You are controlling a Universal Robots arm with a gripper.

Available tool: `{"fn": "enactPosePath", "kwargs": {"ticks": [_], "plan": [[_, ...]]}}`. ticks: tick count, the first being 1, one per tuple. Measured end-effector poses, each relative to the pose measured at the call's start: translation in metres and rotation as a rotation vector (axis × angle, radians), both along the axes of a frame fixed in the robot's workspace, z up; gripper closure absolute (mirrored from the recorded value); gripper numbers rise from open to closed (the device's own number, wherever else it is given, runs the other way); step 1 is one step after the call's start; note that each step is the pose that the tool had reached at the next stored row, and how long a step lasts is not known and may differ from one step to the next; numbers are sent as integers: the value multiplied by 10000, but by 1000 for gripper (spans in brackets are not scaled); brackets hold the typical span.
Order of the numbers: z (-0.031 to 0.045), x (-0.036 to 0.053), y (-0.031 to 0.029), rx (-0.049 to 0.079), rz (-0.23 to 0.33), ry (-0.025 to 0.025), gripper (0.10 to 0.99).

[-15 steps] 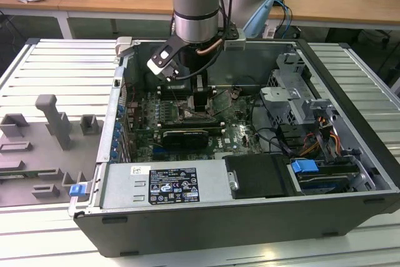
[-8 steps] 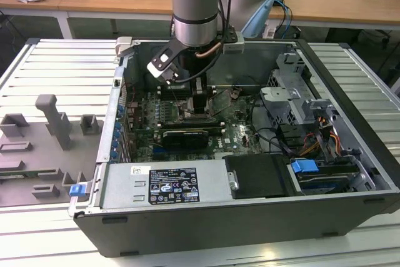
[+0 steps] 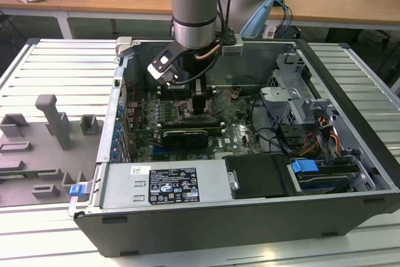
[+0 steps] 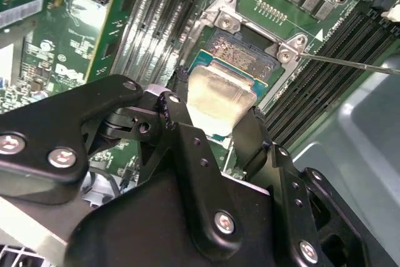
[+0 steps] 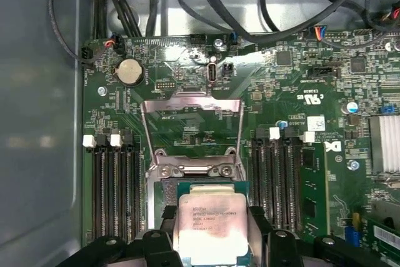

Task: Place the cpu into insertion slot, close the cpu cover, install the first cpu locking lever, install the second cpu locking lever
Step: 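Place the cpu into insertion slot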

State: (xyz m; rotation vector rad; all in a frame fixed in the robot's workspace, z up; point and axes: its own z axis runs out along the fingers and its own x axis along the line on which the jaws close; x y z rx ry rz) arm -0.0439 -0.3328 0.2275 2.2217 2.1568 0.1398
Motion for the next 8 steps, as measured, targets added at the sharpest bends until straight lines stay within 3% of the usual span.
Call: {"fn": "enactPosePath", "kwargs": {"ticks": [8], "plan": [[-143,-48,36,9,18,0,557]]}}
